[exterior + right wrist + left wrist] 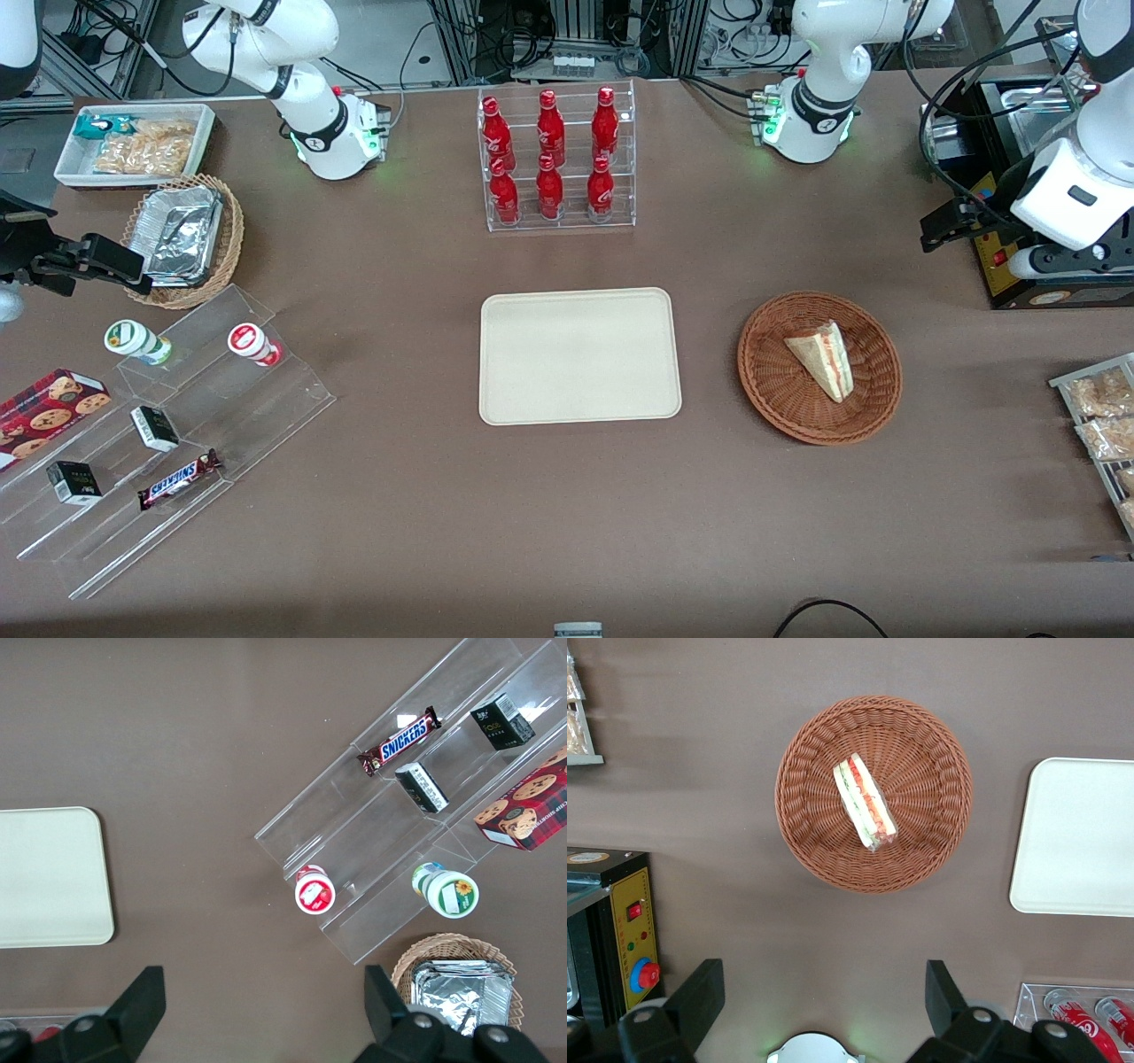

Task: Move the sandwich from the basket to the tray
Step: 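Move the left gripper over the wrapped sandwich in the wicker basket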

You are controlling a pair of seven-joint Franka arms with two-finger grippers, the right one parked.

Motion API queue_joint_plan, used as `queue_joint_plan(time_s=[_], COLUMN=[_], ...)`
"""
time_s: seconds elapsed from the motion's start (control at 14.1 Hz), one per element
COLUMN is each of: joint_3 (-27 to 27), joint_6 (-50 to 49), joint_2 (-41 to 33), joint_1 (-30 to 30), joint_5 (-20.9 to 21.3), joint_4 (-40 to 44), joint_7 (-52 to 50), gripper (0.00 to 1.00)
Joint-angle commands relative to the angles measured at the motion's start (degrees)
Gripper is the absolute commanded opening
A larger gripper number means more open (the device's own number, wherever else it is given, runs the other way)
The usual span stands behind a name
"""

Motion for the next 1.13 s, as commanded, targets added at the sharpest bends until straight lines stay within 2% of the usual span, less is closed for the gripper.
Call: queue_joint_plan(time_s=[0.0, 0.49, 1.06], joint_3=[0.0, 0.1, 0.0], joint_6=[-1.4, -0.6, 29.6], joint_2=[-0.8, 5.4, 4.8], joint_1=[0.1, 0.1, -0.3], joint_5=[-0.2, -0.7, -0.6], joint_4=[0.2, -2.6, -27.4], joint_7=[0.9, 0.8, -0.6], gripper=[1.00, 1.00, 1.00])
